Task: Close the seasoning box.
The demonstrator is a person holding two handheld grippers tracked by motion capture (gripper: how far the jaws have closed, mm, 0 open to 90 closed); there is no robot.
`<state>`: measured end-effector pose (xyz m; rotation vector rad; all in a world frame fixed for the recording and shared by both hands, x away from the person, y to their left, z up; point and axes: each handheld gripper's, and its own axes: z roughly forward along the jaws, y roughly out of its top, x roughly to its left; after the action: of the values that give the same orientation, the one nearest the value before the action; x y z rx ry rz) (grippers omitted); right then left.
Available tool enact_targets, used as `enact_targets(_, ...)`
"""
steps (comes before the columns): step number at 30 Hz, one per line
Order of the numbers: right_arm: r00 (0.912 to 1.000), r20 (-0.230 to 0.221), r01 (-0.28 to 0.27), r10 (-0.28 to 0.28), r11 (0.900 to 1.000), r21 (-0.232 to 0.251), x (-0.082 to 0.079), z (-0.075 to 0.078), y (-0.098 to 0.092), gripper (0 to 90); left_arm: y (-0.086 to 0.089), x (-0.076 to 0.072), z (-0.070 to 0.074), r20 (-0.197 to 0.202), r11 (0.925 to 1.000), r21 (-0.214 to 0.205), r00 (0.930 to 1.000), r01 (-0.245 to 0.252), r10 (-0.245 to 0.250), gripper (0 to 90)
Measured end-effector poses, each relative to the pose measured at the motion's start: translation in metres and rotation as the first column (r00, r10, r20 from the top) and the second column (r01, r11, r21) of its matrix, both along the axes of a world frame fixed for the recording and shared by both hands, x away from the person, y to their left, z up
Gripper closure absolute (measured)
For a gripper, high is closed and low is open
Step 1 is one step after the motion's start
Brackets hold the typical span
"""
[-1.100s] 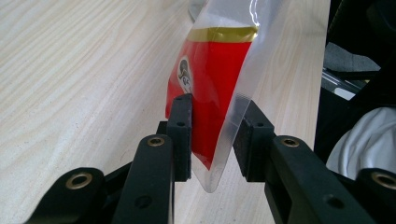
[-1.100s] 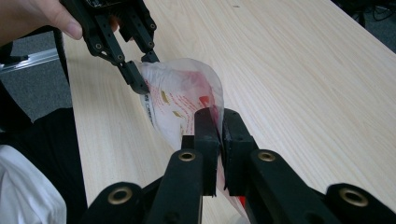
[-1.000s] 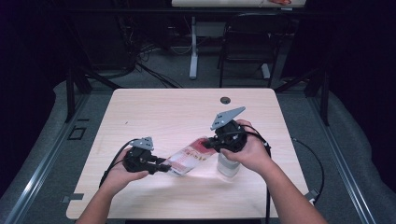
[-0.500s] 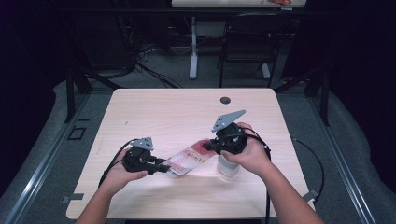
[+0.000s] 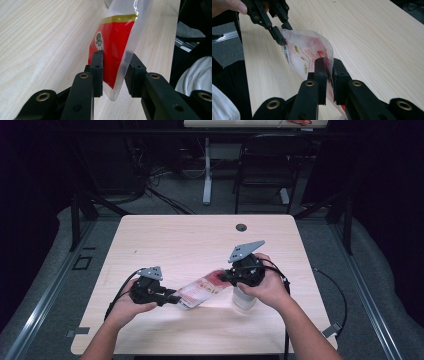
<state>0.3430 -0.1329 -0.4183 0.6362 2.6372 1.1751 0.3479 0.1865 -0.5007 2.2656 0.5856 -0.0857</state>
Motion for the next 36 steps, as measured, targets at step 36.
enact_targets(36,0.9961,0.062,0.056,-0.063,0.9929,0.105,-0.016,-0.011,-0.013,81.9,-0.004,-0.011,0.015,0.029,0.9997,0.021,0.9995,-0.016,0.015,71.5)
